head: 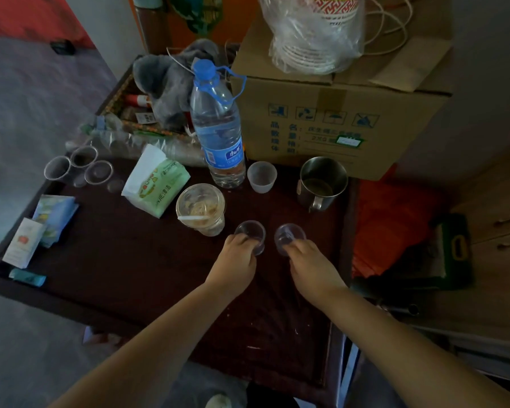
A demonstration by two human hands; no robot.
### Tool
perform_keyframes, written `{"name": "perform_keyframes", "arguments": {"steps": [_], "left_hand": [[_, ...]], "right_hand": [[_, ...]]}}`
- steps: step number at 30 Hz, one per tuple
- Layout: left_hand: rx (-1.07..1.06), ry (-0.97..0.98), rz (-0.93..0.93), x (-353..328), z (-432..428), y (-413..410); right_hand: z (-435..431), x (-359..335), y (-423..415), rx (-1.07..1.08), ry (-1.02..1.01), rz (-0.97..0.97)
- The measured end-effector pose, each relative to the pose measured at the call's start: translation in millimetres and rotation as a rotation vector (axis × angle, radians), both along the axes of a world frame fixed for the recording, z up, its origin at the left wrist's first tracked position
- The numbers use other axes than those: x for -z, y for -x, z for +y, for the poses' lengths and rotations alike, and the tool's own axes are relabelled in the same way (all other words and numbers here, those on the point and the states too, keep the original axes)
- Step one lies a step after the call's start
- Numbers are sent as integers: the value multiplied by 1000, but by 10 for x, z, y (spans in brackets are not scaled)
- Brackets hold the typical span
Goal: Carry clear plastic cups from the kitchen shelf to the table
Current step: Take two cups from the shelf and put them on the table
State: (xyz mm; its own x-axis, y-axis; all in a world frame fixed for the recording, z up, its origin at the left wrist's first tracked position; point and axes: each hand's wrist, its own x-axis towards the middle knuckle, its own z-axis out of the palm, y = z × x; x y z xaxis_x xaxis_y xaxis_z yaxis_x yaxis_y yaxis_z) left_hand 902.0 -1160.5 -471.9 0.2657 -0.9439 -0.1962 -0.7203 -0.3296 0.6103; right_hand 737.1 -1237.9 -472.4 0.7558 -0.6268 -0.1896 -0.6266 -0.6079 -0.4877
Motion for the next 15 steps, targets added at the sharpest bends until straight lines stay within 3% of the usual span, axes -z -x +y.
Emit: {"name": "perform_keyframes", "arguments": {"steps": [15], "left_hand": [[110,97,-3,-146,215,19]], "right_hand": [[217,-283,68,91,123,37]]}}
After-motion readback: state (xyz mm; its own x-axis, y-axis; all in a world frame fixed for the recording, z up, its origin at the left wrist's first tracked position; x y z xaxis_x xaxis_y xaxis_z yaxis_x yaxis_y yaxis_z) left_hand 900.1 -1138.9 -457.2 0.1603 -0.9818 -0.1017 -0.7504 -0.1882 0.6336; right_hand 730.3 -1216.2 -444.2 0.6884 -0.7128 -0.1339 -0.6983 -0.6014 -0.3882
